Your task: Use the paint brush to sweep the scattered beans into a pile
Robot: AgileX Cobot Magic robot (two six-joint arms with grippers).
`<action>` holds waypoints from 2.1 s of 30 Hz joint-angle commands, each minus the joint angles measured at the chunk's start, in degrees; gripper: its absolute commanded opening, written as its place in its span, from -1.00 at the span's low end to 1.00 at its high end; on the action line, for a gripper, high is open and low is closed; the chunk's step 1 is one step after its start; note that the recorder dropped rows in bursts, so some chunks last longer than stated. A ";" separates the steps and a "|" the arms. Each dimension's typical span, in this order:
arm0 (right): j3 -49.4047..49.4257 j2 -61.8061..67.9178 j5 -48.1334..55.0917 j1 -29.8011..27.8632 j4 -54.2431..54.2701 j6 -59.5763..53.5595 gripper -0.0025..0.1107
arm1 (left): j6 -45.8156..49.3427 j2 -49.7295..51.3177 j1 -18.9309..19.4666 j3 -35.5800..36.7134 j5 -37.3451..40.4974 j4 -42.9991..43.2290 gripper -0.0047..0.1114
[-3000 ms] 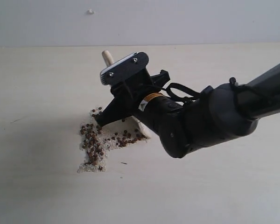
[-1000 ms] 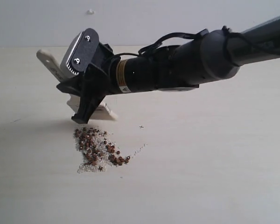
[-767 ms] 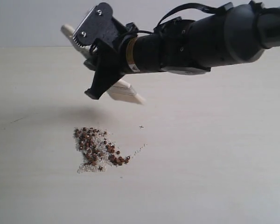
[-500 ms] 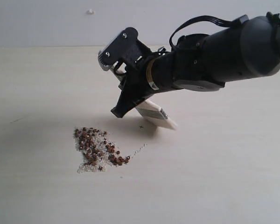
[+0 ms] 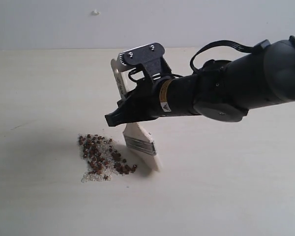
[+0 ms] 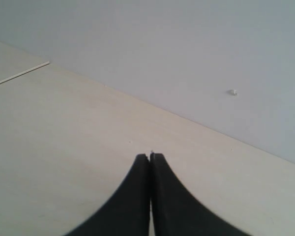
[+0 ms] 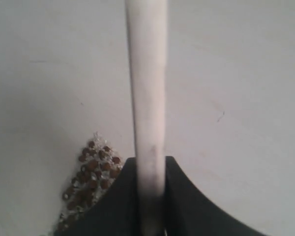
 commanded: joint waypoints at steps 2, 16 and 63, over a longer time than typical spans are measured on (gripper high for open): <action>1.51 0.66 -5.64 -0.12 13.81 -4.80 -0.96 | -0.18 -0.35 -0.35 0.19 -0.02 -0.07 -0.92; 1.75 -2.53 -10.05 -0.12 37.19 -29.48 -0.96 | -0.18 -0.35 -0.35 0.19 -0.02 -0.07 -0.92; -0.18 6.23 -36.98 26.95 109.05 -77.30 -0.96 | -0.18 -0.35 -0.35 0.19 -0.02 -0.07 -0.92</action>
